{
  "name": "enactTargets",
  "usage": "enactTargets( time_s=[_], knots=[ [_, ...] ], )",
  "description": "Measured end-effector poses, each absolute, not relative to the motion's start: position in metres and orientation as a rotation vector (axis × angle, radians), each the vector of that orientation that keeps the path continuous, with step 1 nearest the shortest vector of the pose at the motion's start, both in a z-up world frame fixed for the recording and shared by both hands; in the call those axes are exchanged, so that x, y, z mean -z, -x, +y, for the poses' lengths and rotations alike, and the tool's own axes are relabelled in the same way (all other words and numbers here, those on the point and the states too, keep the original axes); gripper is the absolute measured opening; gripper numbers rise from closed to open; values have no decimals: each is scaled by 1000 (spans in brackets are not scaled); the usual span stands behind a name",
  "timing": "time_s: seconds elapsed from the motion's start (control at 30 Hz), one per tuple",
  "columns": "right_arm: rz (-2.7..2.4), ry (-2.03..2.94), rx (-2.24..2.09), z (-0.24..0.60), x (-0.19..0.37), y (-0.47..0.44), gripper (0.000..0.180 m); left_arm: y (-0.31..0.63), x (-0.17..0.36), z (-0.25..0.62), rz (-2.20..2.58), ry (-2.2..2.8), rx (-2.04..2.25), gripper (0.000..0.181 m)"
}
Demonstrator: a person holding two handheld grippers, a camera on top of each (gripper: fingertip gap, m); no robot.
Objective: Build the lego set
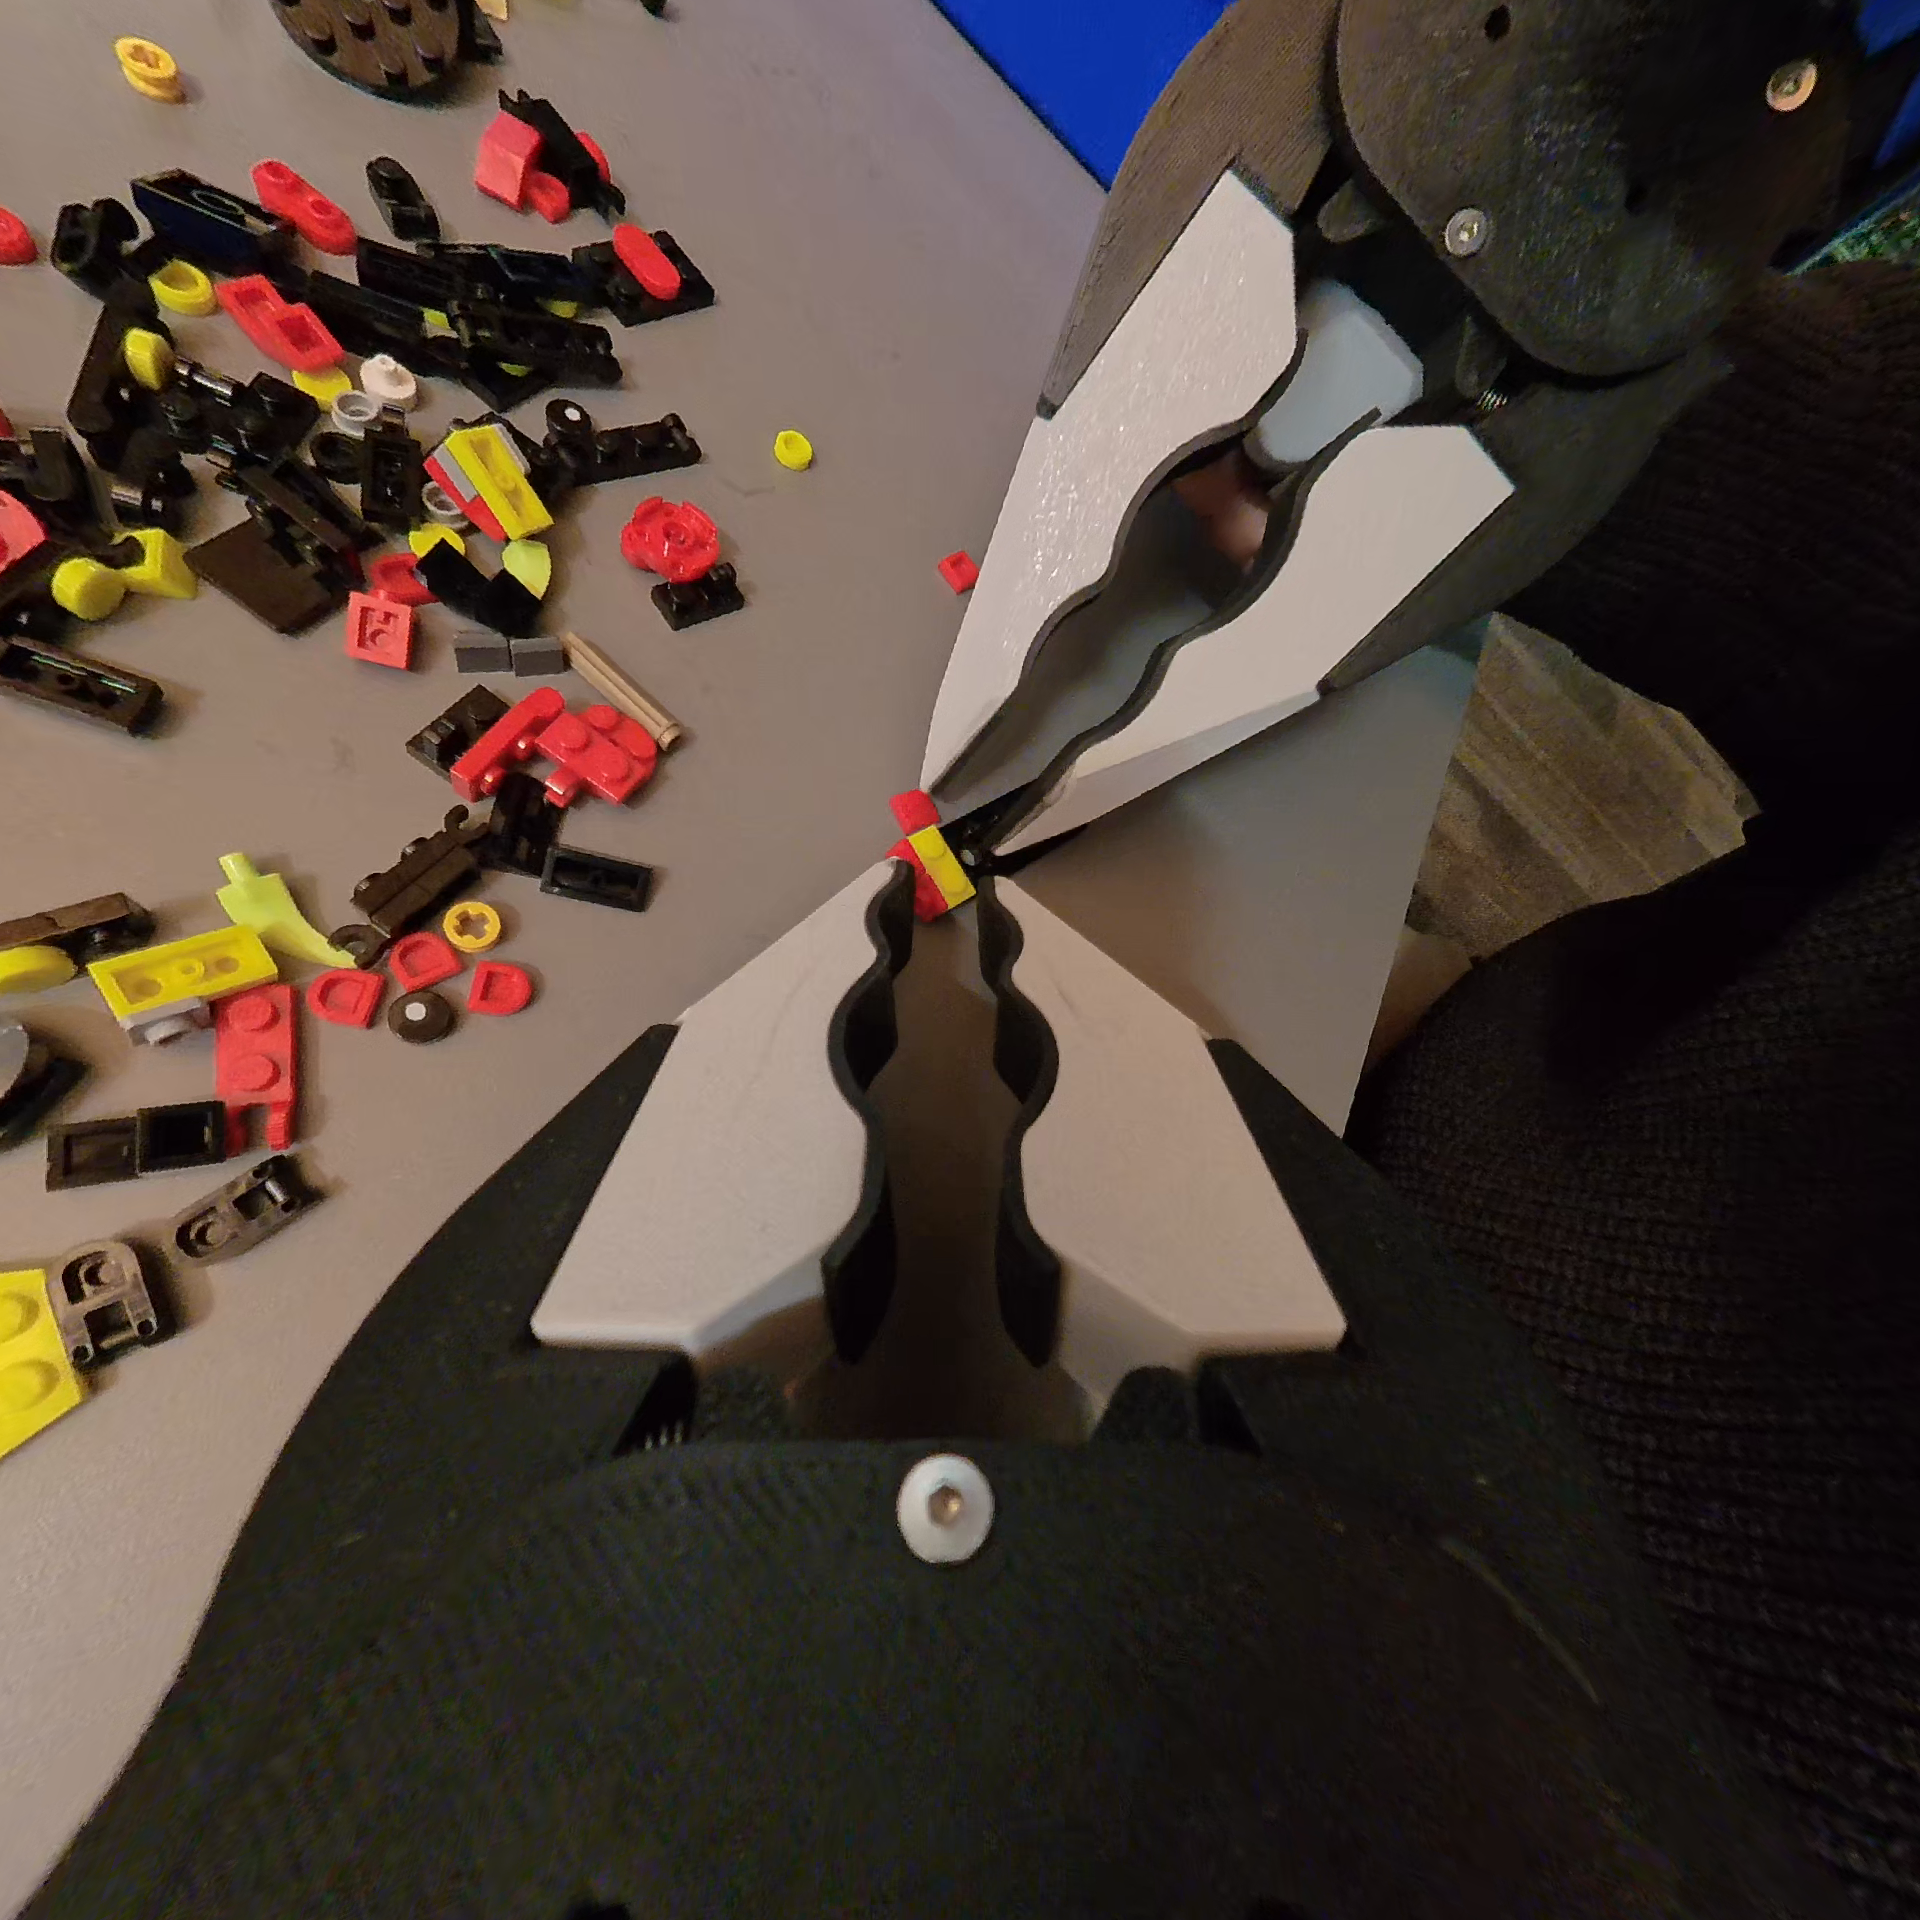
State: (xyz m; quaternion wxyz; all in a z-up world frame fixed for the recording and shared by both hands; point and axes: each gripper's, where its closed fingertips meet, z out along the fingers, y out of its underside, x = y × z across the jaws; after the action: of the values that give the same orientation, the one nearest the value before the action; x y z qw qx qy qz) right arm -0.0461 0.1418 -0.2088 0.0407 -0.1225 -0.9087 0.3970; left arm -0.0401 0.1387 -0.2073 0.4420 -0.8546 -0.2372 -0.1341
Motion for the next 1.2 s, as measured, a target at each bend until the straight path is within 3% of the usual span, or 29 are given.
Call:
enactTargets(
  time_s=[1.2],
  knots=[
    [-2737, 531, -1074, 142, 216, 60, 6, 42, 206, 138, -601, 2111, 327, 11]
  ],
)
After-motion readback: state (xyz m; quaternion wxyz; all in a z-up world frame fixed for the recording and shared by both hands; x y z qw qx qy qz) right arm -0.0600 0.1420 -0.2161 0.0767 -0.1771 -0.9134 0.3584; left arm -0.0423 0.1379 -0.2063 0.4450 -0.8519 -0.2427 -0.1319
